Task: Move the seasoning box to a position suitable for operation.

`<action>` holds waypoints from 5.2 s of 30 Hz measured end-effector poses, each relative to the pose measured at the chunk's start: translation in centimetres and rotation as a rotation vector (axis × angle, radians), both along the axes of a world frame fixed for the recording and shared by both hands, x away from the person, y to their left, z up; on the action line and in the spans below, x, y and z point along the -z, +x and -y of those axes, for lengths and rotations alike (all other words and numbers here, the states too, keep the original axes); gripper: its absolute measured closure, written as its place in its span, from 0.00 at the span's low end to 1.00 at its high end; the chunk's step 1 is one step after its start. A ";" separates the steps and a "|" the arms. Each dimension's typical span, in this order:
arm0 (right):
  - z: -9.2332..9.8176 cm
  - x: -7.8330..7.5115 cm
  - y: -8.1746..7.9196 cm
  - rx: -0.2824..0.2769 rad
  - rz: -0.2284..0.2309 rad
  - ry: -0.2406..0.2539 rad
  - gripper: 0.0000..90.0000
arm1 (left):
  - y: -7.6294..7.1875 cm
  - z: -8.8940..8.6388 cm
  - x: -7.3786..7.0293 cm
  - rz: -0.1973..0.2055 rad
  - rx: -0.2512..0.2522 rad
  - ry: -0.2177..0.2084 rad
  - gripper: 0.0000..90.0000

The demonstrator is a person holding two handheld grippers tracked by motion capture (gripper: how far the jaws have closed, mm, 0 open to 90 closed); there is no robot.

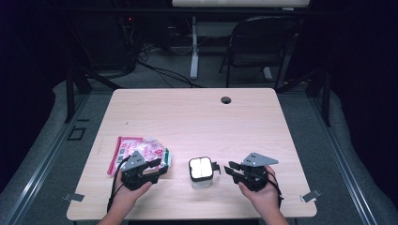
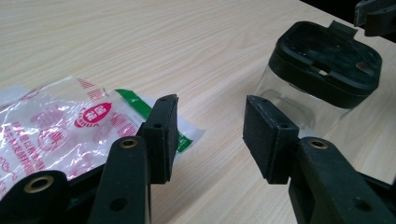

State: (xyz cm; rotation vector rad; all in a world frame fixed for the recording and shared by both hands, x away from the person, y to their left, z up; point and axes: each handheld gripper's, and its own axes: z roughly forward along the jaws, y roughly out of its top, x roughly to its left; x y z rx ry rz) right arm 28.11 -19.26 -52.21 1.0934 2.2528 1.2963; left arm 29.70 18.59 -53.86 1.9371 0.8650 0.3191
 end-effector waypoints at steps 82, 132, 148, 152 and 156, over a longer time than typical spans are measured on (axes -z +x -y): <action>-5.2 -0.8 1.4 -0.098 -0.018 0.067 0.97 | -2.2 4.5 -0.1 -0.015 0.124 0.074 0.97; -4.6 -0.2 1.7 -0.075 -0.037 0.114 0.95 | -2.4 5.3 -1.4 0.019 0.173 0.039 0.88; -4.4 0.0 1.7 -0.073 -0.041 0.111 0.94 | -1.7 6.2 -2.7 0.012 0.155 0.045 0.85; -4.3 -0.1 1.5 -0.076 -0.044 0.119 0.90 | -1.5 6.4 -2.9 0.003 0.153 0.041 0.84; -4.2 -0.6 0.8 -0.102 -0.028 0.105 0.86 | -1.4 6.8 -3.2 0.003 0.146 0.052 0.84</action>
